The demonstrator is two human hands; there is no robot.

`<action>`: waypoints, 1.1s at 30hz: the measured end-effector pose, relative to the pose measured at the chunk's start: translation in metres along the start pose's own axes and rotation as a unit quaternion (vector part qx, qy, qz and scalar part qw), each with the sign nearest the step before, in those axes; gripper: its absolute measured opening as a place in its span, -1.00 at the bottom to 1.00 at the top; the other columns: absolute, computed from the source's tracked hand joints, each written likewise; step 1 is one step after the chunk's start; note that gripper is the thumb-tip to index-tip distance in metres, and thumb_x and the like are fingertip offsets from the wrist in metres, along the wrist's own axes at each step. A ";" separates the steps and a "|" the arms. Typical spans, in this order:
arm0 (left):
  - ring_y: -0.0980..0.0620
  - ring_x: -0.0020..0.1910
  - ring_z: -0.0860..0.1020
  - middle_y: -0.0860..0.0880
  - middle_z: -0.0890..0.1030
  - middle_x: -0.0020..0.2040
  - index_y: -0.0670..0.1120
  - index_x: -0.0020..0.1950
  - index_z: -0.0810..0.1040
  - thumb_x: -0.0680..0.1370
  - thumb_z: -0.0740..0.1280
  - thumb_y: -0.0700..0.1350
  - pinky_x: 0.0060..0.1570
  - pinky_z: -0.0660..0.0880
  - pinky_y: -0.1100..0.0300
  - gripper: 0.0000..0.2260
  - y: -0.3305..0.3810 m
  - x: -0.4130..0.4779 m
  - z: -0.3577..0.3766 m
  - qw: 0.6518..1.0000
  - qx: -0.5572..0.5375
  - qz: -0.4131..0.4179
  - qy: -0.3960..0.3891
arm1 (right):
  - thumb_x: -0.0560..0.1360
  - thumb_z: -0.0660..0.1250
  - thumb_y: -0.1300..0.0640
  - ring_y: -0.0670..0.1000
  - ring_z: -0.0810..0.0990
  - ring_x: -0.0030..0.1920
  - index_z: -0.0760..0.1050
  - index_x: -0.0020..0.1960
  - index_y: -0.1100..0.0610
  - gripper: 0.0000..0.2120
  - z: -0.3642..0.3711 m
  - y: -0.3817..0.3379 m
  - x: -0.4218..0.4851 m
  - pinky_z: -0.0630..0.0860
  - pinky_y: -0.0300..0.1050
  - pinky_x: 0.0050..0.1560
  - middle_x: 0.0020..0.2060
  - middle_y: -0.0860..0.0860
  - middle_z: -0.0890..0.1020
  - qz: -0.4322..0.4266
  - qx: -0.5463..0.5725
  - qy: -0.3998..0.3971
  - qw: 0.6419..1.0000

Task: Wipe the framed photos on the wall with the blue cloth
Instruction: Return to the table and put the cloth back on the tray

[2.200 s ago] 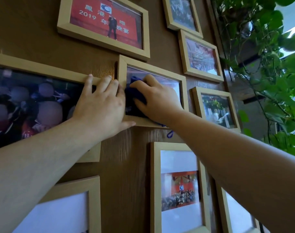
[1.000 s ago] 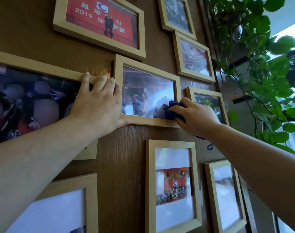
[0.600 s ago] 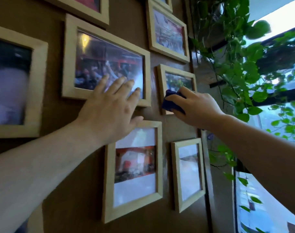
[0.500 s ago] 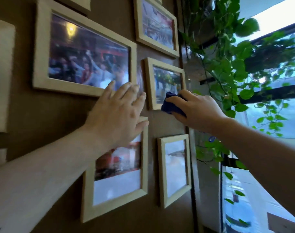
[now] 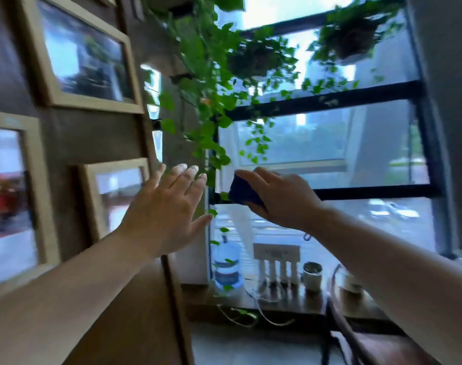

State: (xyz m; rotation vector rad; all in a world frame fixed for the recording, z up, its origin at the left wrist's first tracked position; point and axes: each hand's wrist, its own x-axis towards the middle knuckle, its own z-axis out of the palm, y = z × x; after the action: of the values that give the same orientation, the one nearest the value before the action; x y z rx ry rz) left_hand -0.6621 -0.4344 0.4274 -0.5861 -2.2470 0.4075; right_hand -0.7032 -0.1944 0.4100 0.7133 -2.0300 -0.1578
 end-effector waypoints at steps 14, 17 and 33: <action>-0.23 0.32 0.43 -0.23 0.49 0.33 -0.21 0.36 0.41 0.49 0.16 0.21 0.34 0.31 -0.20 -0.38 0.220 -0.052 -0.048 0.931 -0.239 0.266 0.066 | 0.46 0.31 -0.08 0.19 0.62 -0.13 0.35 0.35 0.11 -0.47 -0.192 -0.064 -0.268 0.55 0.08 -0.40 0.04 0.09 0.59 0.240 -0.128 -0.170 0.947; -0.25 0.32 0.43 -0.24 0.49 0.34 -0.21 0.36 0.43 0.49 0.14 0.24 0.33 0.33 -0.22 -0.36 0.279 -0.066 -0.075 0.898 -0.285 0.325 0.081 | 0.46 0.28 -0.09 0.18 0.63 -0.11 0.29 0.35 0.06 -0.48 -0.248 -0.085 -0.326 0.57 0.07 -0.36 0.08 0.09 0.60 0.304 -0.161 -0.195 0.919; -0.16 0.36 0.42 -0.18 0.49 0.35 -0.19 0.37 0.44 0.47 0.12 0.26 0.36 0.32 -0.15 -0.34 0.603 -0.249 -0.267 0.706 -0.401 0.576 0.096 | 0.46 0.34 -0.03 0.11 0.62 -0.02 0.32 0.39 0.10 -0.45 -0.535 -0.269 -0.638 0.59 0.07 -0.26 0.09 0.05 0.58 0.589 -0.233 -0.277 0.722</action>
State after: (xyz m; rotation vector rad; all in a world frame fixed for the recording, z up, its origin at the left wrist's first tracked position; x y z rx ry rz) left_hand -0.1422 -0.0283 0.1782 -2.3812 -1.4689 -0.1196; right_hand 0.0952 0.0217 0.1228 -1.1245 -2.4555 -0.1164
